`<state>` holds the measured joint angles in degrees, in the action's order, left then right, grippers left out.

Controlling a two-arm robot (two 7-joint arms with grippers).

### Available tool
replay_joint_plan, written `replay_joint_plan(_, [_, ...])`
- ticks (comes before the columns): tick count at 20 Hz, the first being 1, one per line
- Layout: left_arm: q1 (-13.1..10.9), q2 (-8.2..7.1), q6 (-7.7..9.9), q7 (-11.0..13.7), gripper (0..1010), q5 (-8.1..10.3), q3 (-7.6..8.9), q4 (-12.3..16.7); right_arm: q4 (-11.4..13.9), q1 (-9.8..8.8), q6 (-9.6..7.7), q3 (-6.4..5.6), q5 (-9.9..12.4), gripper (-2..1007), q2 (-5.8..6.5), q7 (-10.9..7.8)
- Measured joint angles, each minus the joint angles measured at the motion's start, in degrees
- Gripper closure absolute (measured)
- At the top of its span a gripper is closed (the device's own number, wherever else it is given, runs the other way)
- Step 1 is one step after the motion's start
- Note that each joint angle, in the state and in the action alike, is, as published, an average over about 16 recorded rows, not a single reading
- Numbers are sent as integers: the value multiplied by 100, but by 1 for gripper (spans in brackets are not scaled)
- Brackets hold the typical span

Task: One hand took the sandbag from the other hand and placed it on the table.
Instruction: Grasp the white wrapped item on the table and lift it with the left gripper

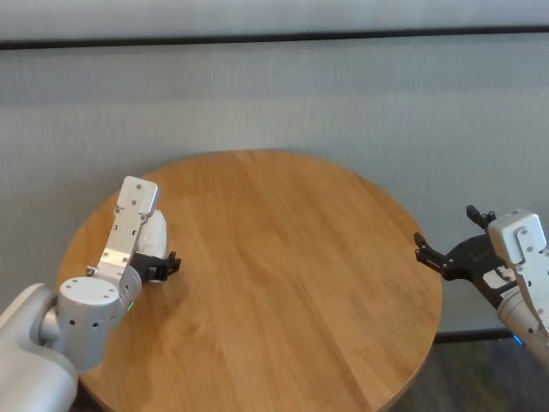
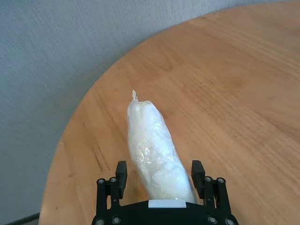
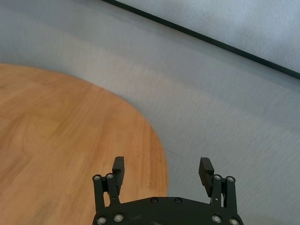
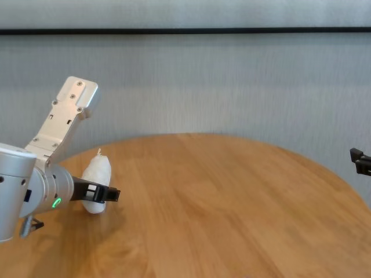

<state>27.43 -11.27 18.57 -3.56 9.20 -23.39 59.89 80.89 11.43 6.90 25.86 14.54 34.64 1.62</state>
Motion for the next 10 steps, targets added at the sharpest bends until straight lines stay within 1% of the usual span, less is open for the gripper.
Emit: replay_joint_plan(10, [-6, -1, -6, 12, 350, 21, 9, 8, 0, 0, 0, 0, 0, 3, 0, 0])
